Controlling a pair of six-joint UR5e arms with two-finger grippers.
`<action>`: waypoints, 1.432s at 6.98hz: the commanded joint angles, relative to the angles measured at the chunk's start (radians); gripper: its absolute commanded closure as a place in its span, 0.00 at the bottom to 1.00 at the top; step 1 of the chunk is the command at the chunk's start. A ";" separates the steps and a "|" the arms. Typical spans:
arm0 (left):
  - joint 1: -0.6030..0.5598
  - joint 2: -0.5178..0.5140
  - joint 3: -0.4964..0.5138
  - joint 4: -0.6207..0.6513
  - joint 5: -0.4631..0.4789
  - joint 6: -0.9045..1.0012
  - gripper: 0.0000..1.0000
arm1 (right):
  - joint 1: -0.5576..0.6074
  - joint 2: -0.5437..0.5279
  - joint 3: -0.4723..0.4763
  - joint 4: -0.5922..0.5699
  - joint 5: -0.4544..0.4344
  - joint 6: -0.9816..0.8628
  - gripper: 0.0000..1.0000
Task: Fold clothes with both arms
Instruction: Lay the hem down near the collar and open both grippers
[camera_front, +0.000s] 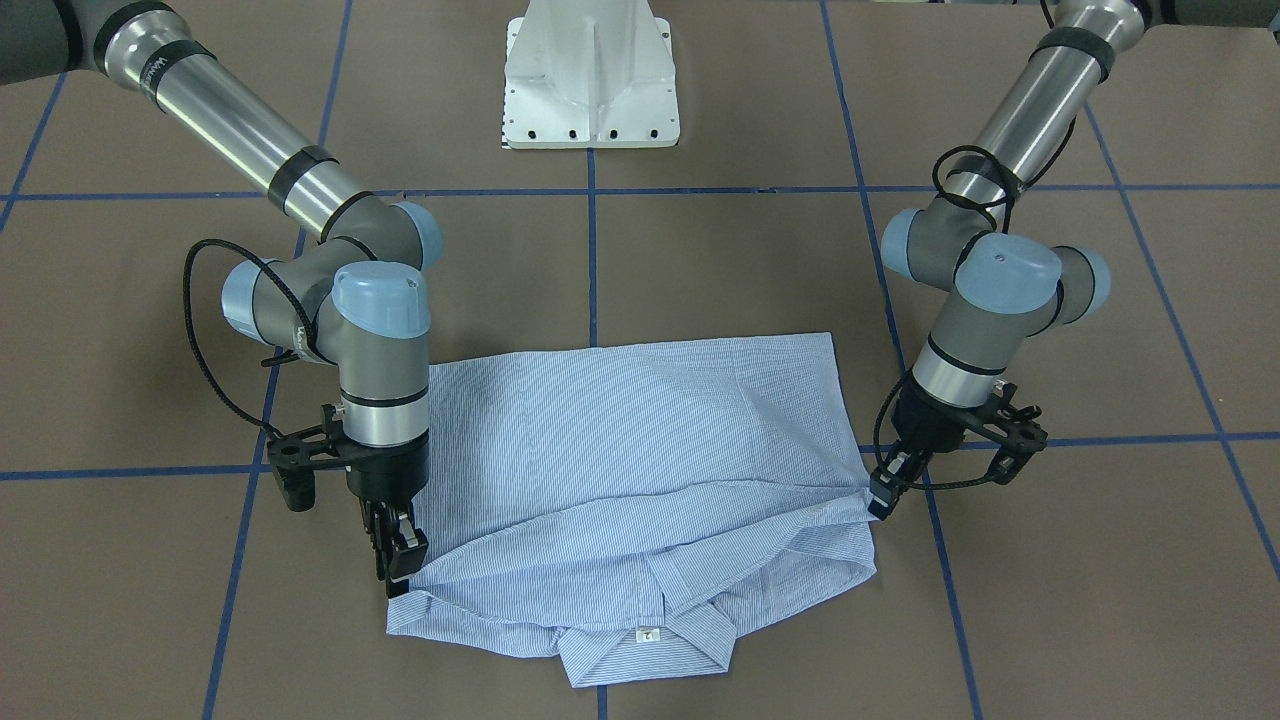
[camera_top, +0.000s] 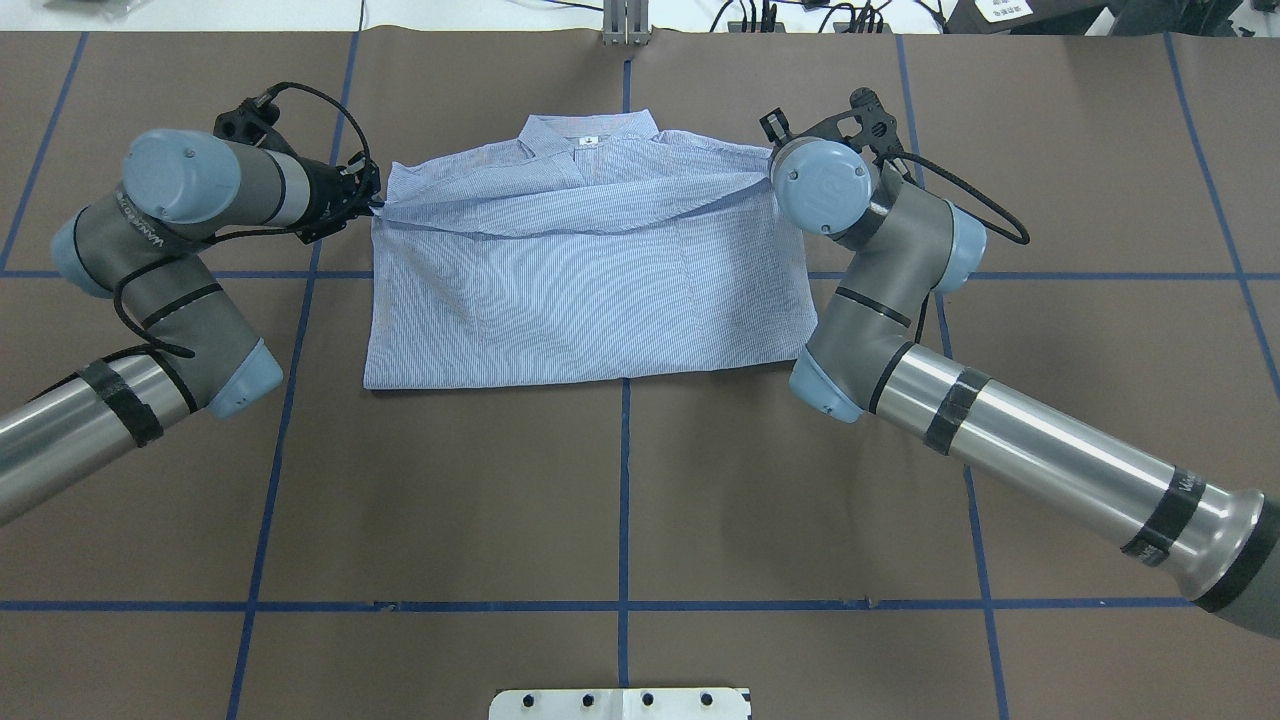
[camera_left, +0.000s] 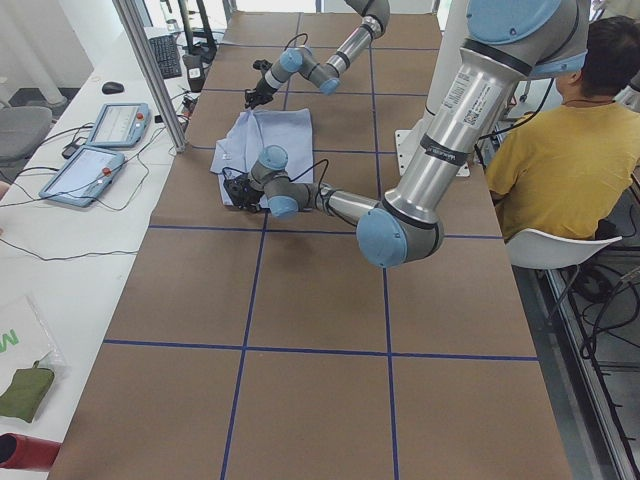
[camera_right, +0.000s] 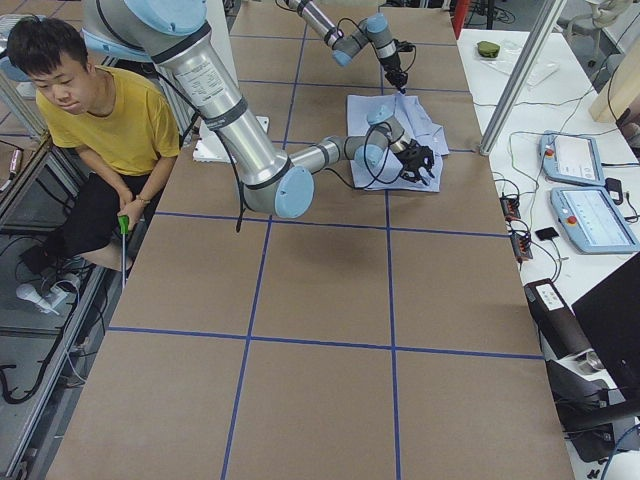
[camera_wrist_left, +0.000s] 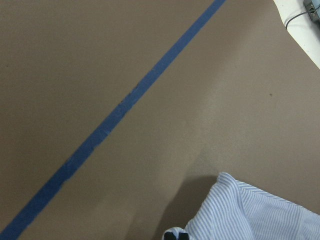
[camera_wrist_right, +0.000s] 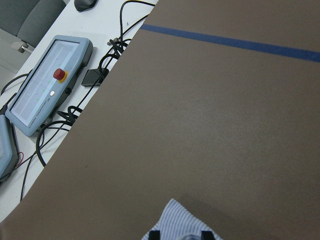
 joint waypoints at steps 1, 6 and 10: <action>-0.002 -0.013 0.006 -0.004 0.001 0.006 0.47 | 0.022 0.017 0.002 0.000 0.024 0.003 0.18; -0.071 -0.014 -0.026 -0.009 -0.010 0.063 0.48 | -0.009 -0.216 0.371 0.046 0.175 0.015 0.17; -0.070 -0.005 -0.043 -0.010 -0.008 0.065 0.48 | -0.143 -0.437 0.550 0.051 0.169 0.021 0.17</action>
